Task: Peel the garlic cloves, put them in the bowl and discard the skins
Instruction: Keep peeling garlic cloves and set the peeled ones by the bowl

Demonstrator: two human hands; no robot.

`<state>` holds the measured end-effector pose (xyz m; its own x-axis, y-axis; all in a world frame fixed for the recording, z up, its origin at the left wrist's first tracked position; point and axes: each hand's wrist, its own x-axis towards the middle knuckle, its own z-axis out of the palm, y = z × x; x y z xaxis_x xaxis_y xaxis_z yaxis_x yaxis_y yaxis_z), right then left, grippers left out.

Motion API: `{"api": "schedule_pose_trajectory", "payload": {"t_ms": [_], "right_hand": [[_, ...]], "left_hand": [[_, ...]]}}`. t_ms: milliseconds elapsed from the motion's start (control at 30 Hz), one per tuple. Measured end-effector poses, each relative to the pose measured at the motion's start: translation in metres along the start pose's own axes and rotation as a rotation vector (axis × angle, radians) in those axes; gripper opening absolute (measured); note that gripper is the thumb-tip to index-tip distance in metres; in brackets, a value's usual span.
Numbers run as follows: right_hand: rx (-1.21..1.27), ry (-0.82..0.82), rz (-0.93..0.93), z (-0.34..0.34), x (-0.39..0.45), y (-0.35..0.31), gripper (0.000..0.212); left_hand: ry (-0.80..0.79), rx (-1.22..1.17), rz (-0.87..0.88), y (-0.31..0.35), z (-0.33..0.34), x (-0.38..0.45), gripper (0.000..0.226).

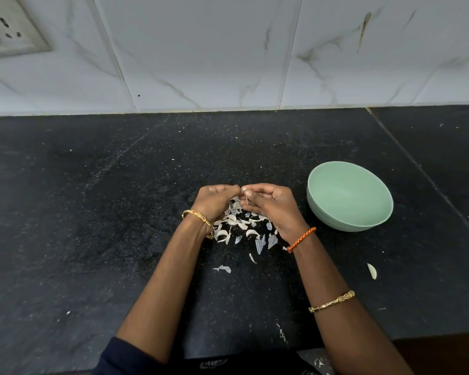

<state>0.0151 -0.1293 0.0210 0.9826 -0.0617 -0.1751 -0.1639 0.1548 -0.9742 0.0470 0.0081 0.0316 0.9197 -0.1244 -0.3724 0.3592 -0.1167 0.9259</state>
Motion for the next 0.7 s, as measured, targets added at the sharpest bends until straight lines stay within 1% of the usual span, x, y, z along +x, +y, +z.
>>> {"api": "schedule_pose_trajectory", "payload": {"t_ms": [100, 200, 333, 400, 500, 633, 700], "right_hand": [[-0.06, -0.029, -0.029, -0.0012, -0.0007, 0.0009, 0.013], [-0.126, -0.025, -0.043, -0.004, 0.0001, 0.0015, 0.013], [-0.215, -0.001, -0.078, -0.0056, 0.0005, 0.0025, 0.014], [-0.252, 0.016, -0.105, -0.0051, 0.0006, 0.0036, 0.015], [-0.331, 0.055, -0.14, -0.005, 0.0021, 0.005, 0.014], [-0.447, 0.055, -0.167, -0.0061, 0.0023, 0.0066, 0.017], [-0.496, 0.053, -0.181, -0.0065, 0.0021, 0.0071, 0.017]], "left_hand": [[0.014, 0.0, -0.012, -0.0024, -0.0001, 0.0007, 0.02], [-0.001, 0.011, -0.031, -0.0034, -0.0013, 0.0011, 0.026], [-0.031, 0.021, -0.027, -0.0019, -0.0035, -0.0001, 0.021], [-0.01, 0.026, -0.017, -0.0004, -0.0032, -0.0028, 0.018], [0.003, 0.015, 0.001, 0.0015, -0.0022, -0.0061, 0.008], [-0.005, 0.016, -0.052, -0.0007, -0.0031, -0.0015, 0.018], [-0.011, 0.026, -0.046, -0.0007, -0.0029, -0.0019, 0.017]]}}
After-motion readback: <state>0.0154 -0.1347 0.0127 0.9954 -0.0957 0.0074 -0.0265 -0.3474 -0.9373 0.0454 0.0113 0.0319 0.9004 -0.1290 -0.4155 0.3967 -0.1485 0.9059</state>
